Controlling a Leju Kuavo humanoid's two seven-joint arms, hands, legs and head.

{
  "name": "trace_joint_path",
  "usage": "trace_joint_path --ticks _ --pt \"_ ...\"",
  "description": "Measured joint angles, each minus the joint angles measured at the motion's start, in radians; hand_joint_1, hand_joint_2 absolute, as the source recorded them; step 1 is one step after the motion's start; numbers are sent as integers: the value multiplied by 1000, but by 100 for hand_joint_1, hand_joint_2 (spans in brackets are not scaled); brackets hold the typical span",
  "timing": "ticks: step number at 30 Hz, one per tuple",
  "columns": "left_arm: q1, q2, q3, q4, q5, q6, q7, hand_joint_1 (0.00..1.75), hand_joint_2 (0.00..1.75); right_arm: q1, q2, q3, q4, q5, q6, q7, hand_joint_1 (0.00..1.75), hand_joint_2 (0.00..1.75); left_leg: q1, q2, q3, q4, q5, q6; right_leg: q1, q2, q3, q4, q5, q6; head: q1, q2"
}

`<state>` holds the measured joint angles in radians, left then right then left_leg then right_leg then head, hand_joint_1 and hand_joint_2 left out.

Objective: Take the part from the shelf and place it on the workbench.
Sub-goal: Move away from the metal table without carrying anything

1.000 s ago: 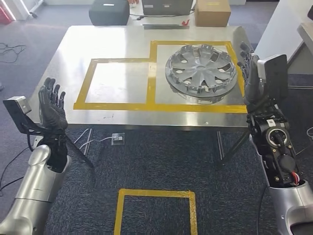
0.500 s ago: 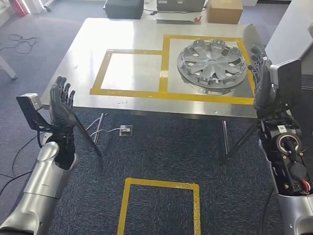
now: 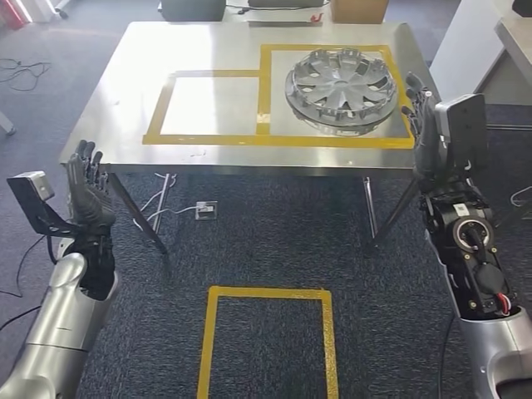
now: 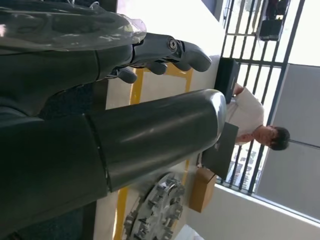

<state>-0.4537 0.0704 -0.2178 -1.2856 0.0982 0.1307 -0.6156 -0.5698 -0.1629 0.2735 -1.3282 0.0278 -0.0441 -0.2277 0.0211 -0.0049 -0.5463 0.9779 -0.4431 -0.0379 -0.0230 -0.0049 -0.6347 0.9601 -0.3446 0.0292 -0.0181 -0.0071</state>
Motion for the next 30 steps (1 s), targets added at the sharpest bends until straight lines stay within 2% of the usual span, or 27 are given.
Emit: trace_joint_path --ticks 2,3,4,5,7,8,9,10,11,12,14,16,17,18,19,20,22,23,24,25,26,27,28,29,30 --pt "1 0 0 -1 0 0 1 0 0 3 0 0 -2 1 -1 5 0 0 -1 -1 -8 -5 9 20 -1 1 -6 -1 12 14 4 0" --pt "1 -1 0 -2 0 0 3 0 0 6 -1 -1 -2 3 -2 9 0 0 -1 0 -13 -7 15 29 -2 1 -12 7 1 20 7 0" --pt "2 -2 0 -3 1 0 5 0 0 9 -2 -1 -3 5 -4 14 0 0 0 2 -19 -9 23 40 -3 1 -23 33 -28 24 12 0" --pt "2 -2 0 -4 1 0 7 0 0 12 -3 -2 -5 9 -6 19 0 0 1 3 -26 -12 31 50 -4 1 -39 82 -72 26 20 0" --pt "4 -1 0 -6 1 0 12 0 0 17 -4 -2 -7 19 -10 31 0 0 -5 4 -44 -11 47 62 -3 2 -73 226 -169 30 36 0" --pt "5 -1 0 -7 1 0 14 0 0 19 -4 -1 -8 24 -10 36 0 0 -8 4 -54 -11 55 64 -3 2 -81 285 -194 30 41 0" --pt "7 -1 0 -7 1 0 15 0 0 22 -4 -1 -9 28 -10 39 0 0 -11 4 -64 -11 63 64 -3 2 -74 313 -196 29 46 0" --pt "9 -1 0 -8 1 0 18 0 0 24 -4 -1 -10 30 -10 41 0 0 -13 3 -73 -10 70 64 -2 2 -50 301 -180 26 50 0" --pt "11 -1 0 -9 0 -1 20 0 0 25 -4 0 -12 31 -9 43 0 0 -15 2 -81 -10 77 62 1 3 -10 253 -153 20 53 0" --pt "11 -1 0 -12 0 -1 23 0 0 25 -4 0 -14 32 -8 44 0 0 -15 2 -87 -9 84 60 5 4 37 182 -134 11 56 0" --pt "11 -1 0 -18 0 -2 27 0 0 24 -4 0 -22 32 -6 44 0 0 -14 1 -97 -12 100 51 15 7 119 50 -125 -4 56 0" --pt "12 -1 0 -21 -1 -2 29 0 0 24 -4 0 -26 32 -5 44 0 0 -10 2 -101 -21 119 38 23 8 144 -2 -125 -13 56 0" --pt "14 -1 0 -22 -1 -2 30 0 0 24 -4 0 -28 32 -4 44 0 0 -10 1 -103 -28 128 31 22 7 141 -13 -116 -18 58 0" --pt "15 0 0 -23 -1 -2 30 0 0 23 -4 0 -29 32 -4 44 0 0 -10 1 -107 -28 124 25 20 5 138 -22 -102 -22 59 0" --pt "15 0 0 -24 -1 -2 30 0 0 23 -4 1 -30 32 -3 44 0 0 -10 0 -115 -12 102 20 16 1 133 -32 -89 -29 57 0" --pt "15 1 0 -26 -1 -2 30 0 0 23 -4 2 -31 32 -2 44 0 0 -11 0 -130 27 62 15 12 -2 125 -41 -76 -34 51 0" --pt "15 3 0 -28 -1 -2 30 0 0 24 -4 3 -33 32 -1 44 0 0 -6 0 -172 163 -39 6 10 -4 98 -42 -52 -39 35 0" --pt "16 4 0 -29 -1 -2 30 0 0 26 -4 4 -33 32 -1 44 0 0 -3 0 -188 230 -69 1 10 -5 83 -40 -41 -39 29 0" --pt "17 5 0 -29 -1 -2 30 0 0 27 -4 4 -33 32 -1 44 0 0 -1 0 -193 274 -73 -4 9 -6 66 -36 -31 -37 26 0" --pt "18 5 0 -29 -1 -2 30 0 0 29 -4 5 -33 32 -1 44 0 0 2 0 -181 283 -55 -9 7 -6 50 -32 -22 -34 23 0" --pt "18 6 0 -29 -1 -2 30 0 0 29 -4 5 -33 32 -1 45 0 0 4 1 -151 255 -26 -13 3 -7 33 -25 -14 -29 20 0" --pt "17 7 0 -30 -1 -2 30 0 0 29 -4 6 -34 32 -1 45 0 0 8 1 -107 200 -3 -17 1 -7 17 -16 -7 -23 16 0" --pt "16 7 0 -31 -1 -2 30 0 0 29 -4 6 -36 32 -1 45 0 0 7 0 -57 129 1 -19 0 -6 2 -7 -1 -17 9 0" --pt "15 7 0 -33 -1 -2 30 0 0 29 -4 5 -38 32 0 45 0 0 7 -1 -18 68 -5 -15 -1 -6 -9 0 6 -10 5 0" --pt "14 7 0 -35 -1 -2 30 0 0 28 -4 5 -40 32 0 44 0 0 5 -2 5 26 -17 -9 1 -5 -16 3 13 -4 3 0"
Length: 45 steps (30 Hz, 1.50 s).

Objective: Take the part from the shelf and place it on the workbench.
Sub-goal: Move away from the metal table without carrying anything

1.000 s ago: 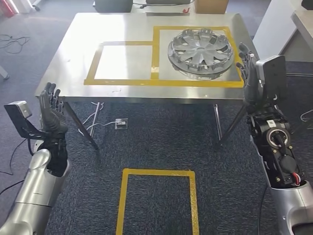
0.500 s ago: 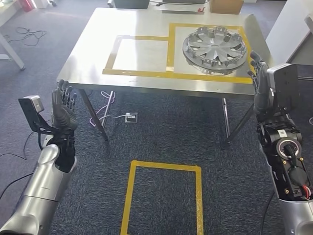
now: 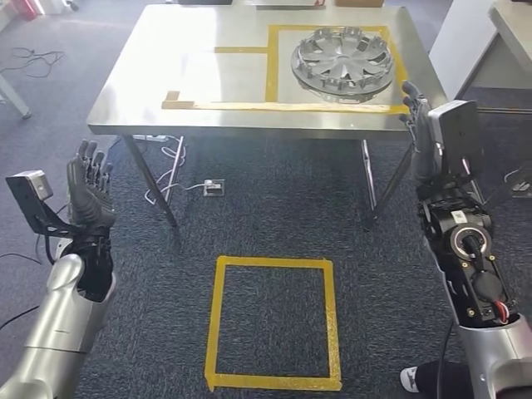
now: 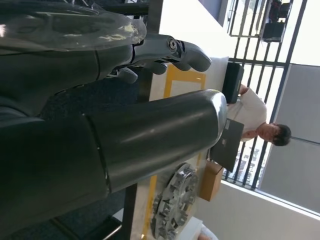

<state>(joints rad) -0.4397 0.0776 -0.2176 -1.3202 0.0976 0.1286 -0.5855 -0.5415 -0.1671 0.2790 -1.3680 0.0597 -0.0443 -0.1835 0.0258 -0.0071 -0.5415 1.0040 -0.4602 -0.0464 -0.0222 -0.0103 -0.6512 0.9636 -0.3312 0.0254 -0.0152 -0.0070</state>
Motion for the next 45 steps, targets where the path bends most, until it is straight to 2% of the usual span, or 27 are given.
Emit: trace_joint_path --ticks 2,4,6,8,9,10,11,12,13,15,16,18,20,23,24,25,26,29,31,33,35,38,39,40,41,43,45 --pt "0 0 0 -2 0 0 0 0 0 2 0 0 -2 0 0 0 0 0 -5 -1 1 -23 -2 25 1 1 -6 -6 20 13 3 0" --pt "1 0 0 -3 0 -1 1 0 0 5 0 -1 -2 0 1 2 0 0 -4 2 -13 -27 16 48 -3 3 -19 7 1 22 11 0" --pt "1 0 0 -3 -1 -2 1 0 0 7 0 -3 -3 0 1 4 0 0 -2 6 -32 -32 36 66 -5 5 -48 100 -90 27 23 0" --pt "0 -1 0 -4 -1 -2 2 0 0 7 0 -5 -3 0 2 6 0 0 -5 6 -55 -32 55 73 -4 6 -80 244 -176 30 38 0" --pt "0 -1 0 -4 -2 -2 3 0 0 8 0 -6 -3 0 2 7 0 0 -7 6 -67 -32 65 74 -4 6 -84 296 -187 30 44 0" --pt "0 -2 0 -4 -2 -2 4 0 0 9 0 -6 -3 0 2 8 0 0 -9 6 -79 -32 75 73 -4 6 -75 317 -175 28 49 0" --pt "0 -2 0 -4 -2 -2 4 0 0 9 0 -6 -3 0 2 8 0 0 -11 6 -90 -32 84 71 -3 7 -49 304 -150 25 53 0" --pt "0 -2 0 -4 -2 -2 4 0 0 9 0 -7 -3 0 2 9 0 0 -12 6 -100 -32 93 69 0 7 -4 254 -126 18 56 0" --pt "0 -2 0 -4 -2 -2 4 0 0 8 0 -7 -4 0 2 9 0 0 -13 5 -107 -31 101 66 4 7 49 183 -120 10 59 0" --pt "-2 -2 0 -4 -2 -2 4 0 0 6 0 -8 -9 0 2 7 0 0 -14 6 -114 -32 115 55 13 8 137 48 -139 -3 60 0" --pt "-3 -2 0 -4 -3 -1 4 0 0 5 0 -8 -11 0 3 7 0 0 -12 7 -115 -35 122 48 17 8 155 13 -152 -7 60 0" --pt "-4 -2 0 -4 -3 -1 4 0 0 5 0 -9 -13 0 3 7 0 0 -10 8 -116 -41 134 34 17 7 158 -8 -143 -15 60 0" --pt "-4 -2 0 -5 -3 -1 4 0 0 7 0 -8 -14 0 3 7 0 0 -9 8 -134 -7 100 23 12 5 151 -21 -122 -28 55 0" --pt "-2 0 0 -5 -2 0 4 0 0 11 0 -7 -15 0 3 7 0 0 -8 7 -208 185 -24 12 10 4 125 -27 -96 -39 35 0" --pt "0 0 0 -5 -2 0 4 0 0 14 0 -7 -15 0 3 7 0 0 -8 7 -225 239 -43 9 10 4 115 -27 -89 -39 29 0" --pt "2 0 0 -5 -2 0 4 0 0 17 0 -7 -15 0 4 7 0 0 -8 7 -223 258 -41 7 10 4 106 -26 -83 -37 24 0" --pt "2 0 0 -5 -2 0 4 0 0 20 0 -7 -15 0 4 7 0 0 -7 8 -201 238 -24 7 10 4 99 -26 -78 -35 20 0" --pt "0 0 0 -5 -2 -1 4 0 0 22 0 -8 -18 -2 6 8 0 0 -5 -11 -60 36 32 16 10 14 84 -20 -69 -24 8 0" --pt "-1 0 0 -6 -2 -2 4 0 0 26 0 -9 -21 -5 11 10 0 0 -7 -23 -14 -39 35 26 12 21 76 -16 -63 -13 6 0" --pt "1 0 0 -6 -3 -2 4 0 0 32 0 -9 -24 -6 14 11 0 0 -7 -12 -15 -49 37 39 12 27 72 -15 -59 -2 10 0" --pt "0 -1 0 -6 -3 -2 3 0 0 36 0 -11 -27 -7 16 12 0 0 -5 4 -15 -56 42 54 11 25 51 21 -84 8 18 0" --pt "1 -2 0 -6 -3 -2 3 0 0 42 0 -14 -29 -7 17 13 0 0 -6 27 -19 -58 47 67 9 19 -31 213 -180 20 37 0" --pt "3 -2 0 -6 -3 -1 3 0 0 46 0 -14 -29 -8 18 13 0 0 -7 34 -21 -58 48 68 8 18 -53 270 -200 23 43 0" --pt "4 -2 0 -6 -3 0 4 0 0 50 0 -15 -29 -8 19 13 0 0 -7 42 -21 -57 48 68 8 17 -59 293 -200 24 47 0" --pt "5 -2 0 -6 -3 1 4 0 0 52 0 -15 -29 -8 20 14 0 0 -7 49 -22 -56 48 68 8 15 -45 274 -182 24 52 0" --pt "6 -2 0 -8 -3 4 6 0 0 51 0 -15 -29 -10 23 14 0 0 -8 63 -21 -52 47 65 9 -7 26 140 -120 20 60 0" --pt "7 -2 0 -14 -2 5 10 0 0 49 0 -14 -31 -14 24 15 0 0 -13 76 -23 -49 46 58 17 -36 83 25 -89 11 68 0"
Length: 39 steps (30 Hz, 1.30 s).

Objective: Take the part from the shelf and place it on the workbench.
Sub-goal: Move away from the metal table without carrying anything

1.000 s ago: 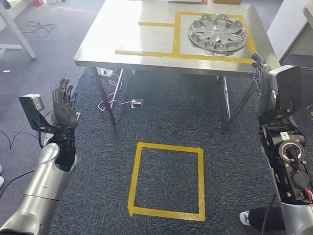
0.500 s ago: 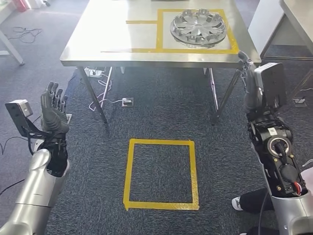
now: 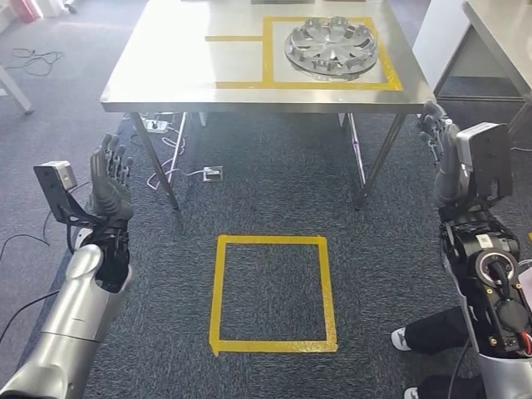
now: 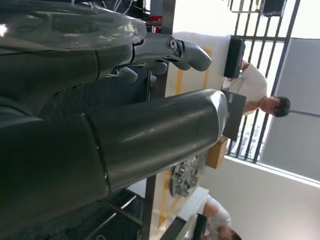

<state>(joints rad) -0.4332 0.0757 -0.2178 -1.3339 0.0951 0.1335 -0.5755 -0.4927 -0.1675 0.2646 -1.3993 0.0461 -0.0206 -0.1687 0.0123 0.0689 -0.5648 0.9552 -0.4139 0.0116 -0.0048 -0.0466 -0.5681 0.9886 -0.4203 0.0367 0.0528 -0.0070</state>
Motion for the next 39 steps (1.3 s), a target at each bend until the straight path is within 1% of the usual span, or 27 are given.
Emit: trace_joint_path --ticks 1,3,5,6,8,9,10,11,12,14,15,16,18,19,21,23,24,25,26,27,28,30,32,34,36,38,39 --pt "1 0 0 -3 0 0 2 0 0 0 0 0 -1 -2 0 1 0 0 -3 7 -2 1 1 -5 4 -7 9 -23 0 -6 0 0" --pt "2 1 0 -8 1 0 6 0 0 3 0 0 -4 -6 1 5 0 0 -7 24 -6 0 4 -14 5 8 9 -30 2 -21 -7 0" --pt "4 1 0 -14 2 1 10 0 0 4 0 0 -8 -10 1 9 0 0 -4 8 -17 25 -18 -24 2 28 7 -36 11 -36 -15 0" --pt "4 2 0 -17 2 1 10 0 0 4 0 1 -11 -11 1 10 0 0 -2 -12 -36 68 -44 -28 0 37 7 -39 16 -43 -20 0" --pt "9 5 0 -20 2 2 12 0 0 5 0 3 -14 -13 1 14 0 0 0 -52 -101 207 -110 -32 -1 56 2 -40 21 -51 -34 0" --pt "14 6 0 -20 2 2 14 0 0 7 0 4 -14 -13 2 16 0 0 0 -59 -134 271 -131 -32 -1 67 0 -40 23 -53 -40 0" --pt "19 7 0 -21 3 3 16 0 0 8 0 5 -14 -14 2 17 0 0 0 -63 -153 305 -134 -31 0 79 -2 -40 25 -54 -44 0" --pt "23 8 0 -22 3 3 18 0 0 9 0 6 -14 -15 2 18 0 0 0 -64 -153 299 -118 -29 1 91 -3 -39 26 -54 -48 0" --pt "25 8 0 -24 3 3 20 0 0 9 0 8 -14 -15 2 19 0 0 -1 -68 -131 251 -85 -25 1 103 -4 -38 27 -54 -52 0" --pt "25 9 0 -31 3 3 23 0 0 8 0 10 -15 -15 3 19 0 0 -1 -102 -62 105 -15 -13 3 125 -7 -34 28 -51 -60 0" --pt "24 10 0 -35 3 3 23 0 0 7 0 12 -16 -15 3 20 0 0 0 -118 -36 48 5 -9 4 135 -10 -32 29 -48 -61 0" --pt "24 11 0 -39 3 3 24 0 0 7 0 12 -17 -15 3 20 0 0 -1 -129 -22 17 13 -7 2 145 -15 -31 30 -43 -61 0" --pt "24 11 0 -43 3 3 25 0 0 7 0 13 -18 -15 3 21 0 0 -1 -118 -17 2 13 -4 -1 165 -22 -33 35 -30 -61 0" --pt "24 11 0 -45 3 3 25 0 0 7 -1 13 -19 -16 3 21 0 0 1 -107 -15 -4 16 -1 0 163 -26 -31 34 -24 -61 0" --pt "23 10 0 -49 2 3 25 0 0 5 -3 14 -21 -17 3 20 0 0 6 -84 -9 -14 20 6 3 125 -52 18 2 -14 -52 0" --pt "25 10 0 -51 2 3 25 0 0 4 -5 14 -22 -18 3 20 0 0 6 -62 -7 -17 21 10 -1 74 -111 148 -63 -5 -37 0" --pt "26 10 0 -51 3 3 25 0 0 6 -5 15 -22 -18 3 20 0 0 6 -51 -7 -16 21 11 -5 63 -141 217 -90 -1 -31 0" --pt "28 10 0 -51 3 3 25 0 0 8 -5 16 -22 -18 3 21 0 0 6 -40 -7 -16 20 10 -10 57 -160 260 -100 3 -27 0" --pt "29 10 0 -51 3 3 25 0 0 9 -5 16 -22 -18 3 22 0 0 7 -29 -7 -15 19 8 -13 53 -159 262 -91 6 -23 0" --pt "29 10 0 -51 3 3 25 0 0 9 -5 16 -22 -18 3 22 0 0 8 -18 -6 -13 17 5 -16 47 -139 223 -65 8 -18 0" --pt "30 10 0 -51 3 3 25 0 0 8 -5 16 -22 -18 3 22 0 0 10 -8 -4 -11 13 1 -18 36 -101 151 -28 10 -14 0" --pt "29 11 0 -53 3 3 25 0 0 6 -5 16 -22 -18 3 21 0 0 8 11 -2 -5 8 -9 -11 -1 -32 19 13 7 -5 0" --pt "28 11 0 -55 3 3 25 0 0 6 -5 16 -22 -18 3 22 0 0 1 29 -3 -3 7 -19 -3 -12 -13 -24 14 -5 -6 0" --pt "27 11 0 -57 3 2 25 0 0 7 -5 16 -23 -18 3 22 0 0 1 42 -1 -3 4 -29 -3 13 -15 -27 20 -21 -14 0" --pt "25 10 0 -58 3 2 25 0 0 5 -5 16 -26 -18 3 21 0 0 7 7 -17 39 -28 -38 -5 35 -15 -31 26 -35 -23 0" --pt "26 12 0 -59 3 2 25 0 0 4 -5 17 -28 -18 3 21 0 0 8 -46 -77 167 -93 -40 -6 55 -18 -33 31 -45 -38 0" --pt "28 13 0 -59 3 2 25 0 0 5 -5 17 -28 -18 3 21 0 0 7 -58 -116 242 -123 -39 -5 66 -21 -33 33 -49 -45 0"
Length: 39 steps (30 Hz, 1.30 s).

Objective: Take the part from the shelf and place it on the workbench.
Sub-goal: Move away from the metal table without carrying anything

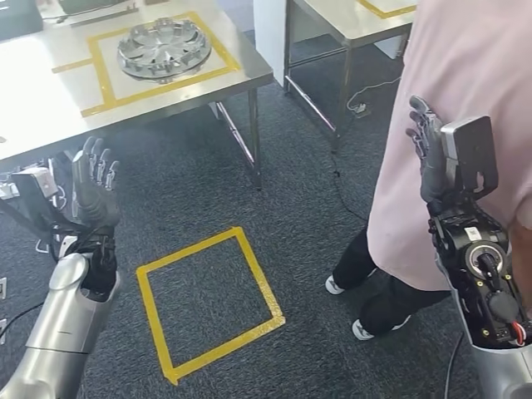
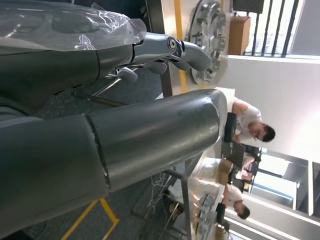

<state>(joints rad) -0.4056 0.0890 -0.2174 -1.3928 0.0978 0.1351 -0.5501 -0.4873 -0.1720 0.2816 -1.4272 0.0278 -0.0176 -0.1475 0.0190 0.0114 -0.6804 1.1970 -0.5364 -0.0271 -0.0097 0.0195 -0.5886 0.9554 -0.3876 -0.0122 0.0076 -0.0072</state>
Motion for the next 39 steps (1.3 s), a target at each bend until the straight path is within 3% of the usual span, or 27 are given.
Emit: trace_joint_path --ticks 1,2,3,4,6,8,10,12,14,16,17,18,20,22,23,26,28,30,31,32,33,34,36,37,39 --pt "2 1 0 0 0 0 0 0 0 2 0 1 0 0 0 0 0 0 -2 -4 -29 53 -14 2 2 12 -2 0 1 -2 -6 0" --pt "3 2 0 0 0 0 0 0 0 3 0 1 0 0 1 1 0 0 -3 -6 -42 70 -8 5 4 25 -3 1 2 -4 -9 0" --pt "4 3 0 0 0 0 0 0 0 3 0 2 0 0 1 1 0 0 -5 -9 -33 43 17 9 6 39 -4 1 3 -4 -12 0" --pt "3 3 0 0 0 0 0 0 0 3 0 3 0 0 2 1 0 0 -6 -18 -5 -19 55 16 7 52 -4 2 4 -4 -15 0" --pt "-1 4 0 0 0 -1 0 0 0 3 0 6 0 -1 3 -1 0 0 -6 -65 63 -165 117 32 8 76 -7 4 6 -1 -20 0" --pt "-4 5 0 0 0 -1 -2 0 0 5 0 9 0 -8 5 -11 0 0 -8 -92 92 -234 134 36 4 96 -15 5 9 8 -20 0" --pt "-6 5 0 0 -1 1 -6 0 0 13 0 10 -3 -15 7 -27 0 0 -7 -72 97 -243 137 35 1 115 -21 2 13 20 -22 0" --pt "-5 5 0 -1 -2 3 -9 0 0 24 0 12 -14 -14 8 -38 0 0 -2 -48 105 -253 141 40 5 83 -38 31 -7 31 -15 0" --pt "-2 5 0 -3 -1 4 -10 0 0 34 0 18 -29 -11 17 -37 0 0 -1 -23 112 -259 141 45 5 21 -87 140 -66 39 0 0" --pt "2 7 0 -5 0 5 -10 0 0 53 0 31 -42 -13 41 -28 0 0 -2 1 113 -258 138 46 -3 -6 -145 272 -118 47 11 0" --pt "3 7 0 -6 1 6 -10 0 0 64 0 41 -49 -15 57 -23 0 0 -2 13 114 -258 136 45 -7 -11 -157 298 -121 51 15 0" --pt "5 7 0 -6 1 6 -10 0 0 74 1 52 -56 -18 71 -19 0 0 0 24 115 -256 134 43 -11 -16 -147 284 -106 54 20 0" --pt "6 7 0 -8 2 8 -8 0 0 84 3 74 -71 -23 91 -15 0 0 1 45 118 -251 127 34 -15 -39 -79 153 -46 58 29 0" --pt "5 8 0 -12 3 10 -7 0 0 86 8 93 -83 -28 103 -13 0 0 -3 62 118 -246 121 23 -8 -70 -14 37 -16 51 37 0" --pt "5 10 0 -13 4 10 -6 0 0 88 10 101 -86 -31 108 -12 0 0 -6 68 118 -244 119 19 -4 -77 -3 15 -17 46 37 0" --pt "5 12 0 -15 4 11 -4 0 0 94 14 121 -94 -49 141 -9 0 0 -6 86 120 -240 113 4 0 -50 -3 11 -15 25 24 0" --pt "4 14 0 -16 5 11 -4 0 0 94 18 139 -100 -64 175 -6 0 0 -1 56 97 -182 73 -4 -2 -30 -1 6 -10 11 15 0" --pt "5 17 0 -16 7 11 -4 0 0 96 24 161 -102 -74 207 -4 0 0 -1 12 30 -46 10 -5 -2 -11 -2 4 -8 3 2 0" --pt "7 19 0 -16 8 11 -4 0 0 101 27 173 -103 -77 220 -2 0 0 -2 1 -7 20 -12 -4 -1 0 -3 4 -7 0 -5 0" --pt "9 20 0 -16 9 11 -3 0 0 106 30 185 -105 -78 231 -1 0 0 -3 -4 -30 57 -15 -3 0 12 -3 4 -7 -1 -10 0" --pt "11 21 0 -16 10 12 -3 0 0 111 32 196 -107 -80 241 0 0 0 -3 -7 -36 55 0 0 1 24 -3 5 -7 -1 -14 0" --pt "12 22 0 -16 10 12 -3 0 0 113 34 206 -110 -82 252 2 0 0 -3 -10 -20 13 32 3 2 36 -2 5 -7 -1 -18 0" --pt "11 23 0 -16 10 14 -2 0 0 115 37 225 -118 -86 272 6 0 0 -2 -36 44 -130 102 10 3 58 -2 7 -7 1 -24 0" --pt "10 23 0 -16 10 14 -2 0 0 115 39 234 -122 -88 280 8 0 0 -1 -50 70 -187 122 12 4 68 -3 8 -7 3 -25 0" --pt "9 23 0 -17 10 15 0 0 0 117 42 251 -129 -90 284 12 0 0 -2 -62 90 -232 129 15 3 86 -9 9 -6 13 -24 0"
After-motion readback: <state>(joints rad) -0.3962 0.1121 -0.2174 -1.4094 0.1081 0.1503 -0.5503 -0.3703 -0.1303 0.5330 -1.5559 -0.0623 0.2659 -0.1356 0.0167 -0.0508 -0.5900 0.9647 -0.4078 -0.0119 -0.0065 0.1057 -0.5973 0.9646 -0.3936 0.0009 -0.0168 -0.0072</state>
